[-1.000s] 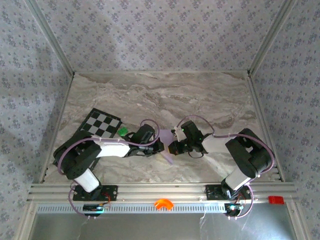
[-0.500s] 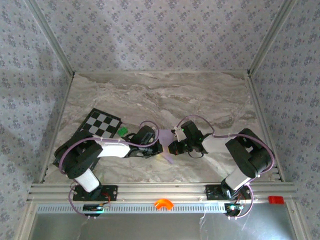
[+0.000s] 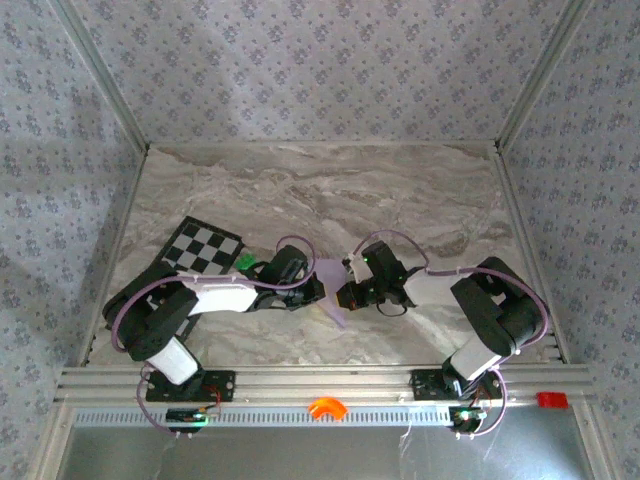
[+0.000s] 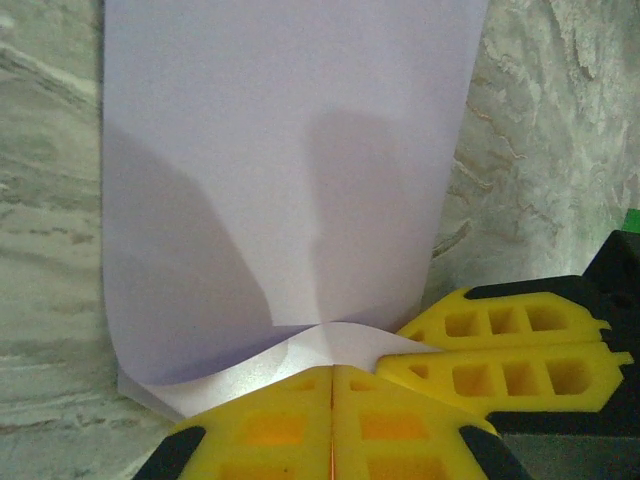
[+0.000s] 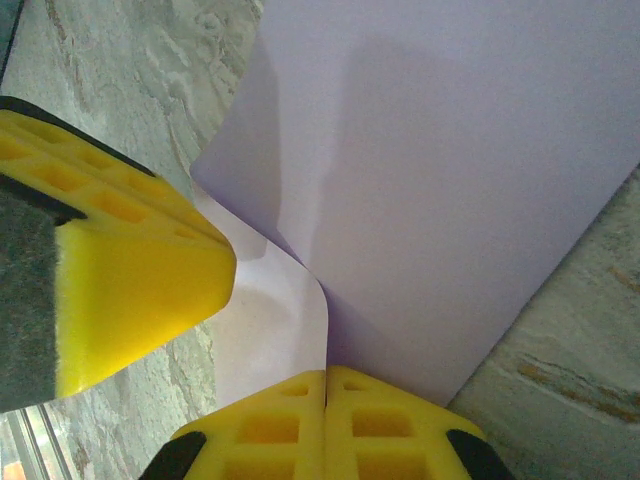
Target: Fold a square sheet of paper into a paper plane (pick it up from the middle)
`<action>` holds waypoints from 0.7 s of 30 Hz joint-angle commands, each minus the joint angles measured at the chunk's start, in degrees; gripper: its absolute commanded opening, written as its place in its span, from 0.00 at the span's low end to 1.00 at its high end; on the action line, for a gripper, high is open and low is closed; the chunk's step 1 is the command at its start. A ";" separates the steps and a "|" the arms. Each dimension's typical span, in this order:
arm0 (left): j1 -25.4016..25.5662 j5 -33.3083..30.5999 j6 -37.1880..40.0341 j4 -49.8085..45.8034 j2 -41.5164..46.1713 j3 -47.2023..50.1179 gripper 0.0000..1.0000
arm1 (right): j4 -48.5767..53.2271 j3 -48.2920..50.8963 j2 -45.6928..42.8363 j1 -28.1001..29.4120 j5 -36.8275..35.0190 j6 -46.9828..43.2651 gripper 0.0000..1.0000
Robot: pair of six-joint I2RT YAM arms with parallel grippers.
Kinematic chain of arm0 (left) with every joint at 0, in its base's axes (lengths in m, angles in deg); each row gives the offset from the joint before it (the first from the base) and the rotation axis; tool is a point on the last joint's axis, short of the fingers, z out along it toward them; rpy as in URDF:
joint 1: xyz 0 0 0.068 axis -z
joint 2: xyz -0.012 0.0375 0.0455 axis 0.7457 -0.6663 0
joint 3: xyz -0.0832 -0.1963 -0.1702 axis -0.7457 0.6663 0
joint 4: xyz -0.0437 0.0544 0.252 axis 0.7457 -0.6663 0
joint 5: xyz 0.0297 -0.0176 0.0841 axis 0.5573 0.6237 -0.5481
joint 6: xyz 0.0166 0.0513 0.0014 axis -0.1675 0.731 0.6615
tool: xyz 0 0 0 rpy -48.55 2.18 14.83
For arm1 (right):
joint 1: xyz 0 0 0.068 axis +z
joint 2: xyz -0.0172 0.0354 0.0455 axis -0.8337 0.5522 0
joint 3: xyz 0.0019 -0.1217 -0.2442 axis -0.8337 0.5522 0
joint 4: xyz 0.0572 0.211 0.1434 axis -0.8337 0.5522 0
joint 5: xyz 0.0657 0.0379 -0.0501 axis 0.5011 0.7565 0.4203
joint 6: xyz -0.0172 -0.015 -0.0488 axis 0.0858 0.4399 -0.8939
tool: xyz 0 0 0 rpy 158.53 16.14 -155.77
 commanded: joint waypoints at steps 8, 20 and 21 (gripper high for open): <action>0.12 -0.95 1.27 -2.27 -2.75 2.87 0.07 | 4.97 -0.09 2.03 0.23 -2.92 -0.62 0.02; 0.20 -3.41 2.62 -5.76 -2.65 2.76 0.05 | 8.68 -2.49 -6.00 -2.88 0.20 3.33 0.39; 0.25 -3.56 2.54 -5.60 -2.61 2.86 0.04 | 9.73 -2.62 -7.14 -3.72 0.26 3.66 0.41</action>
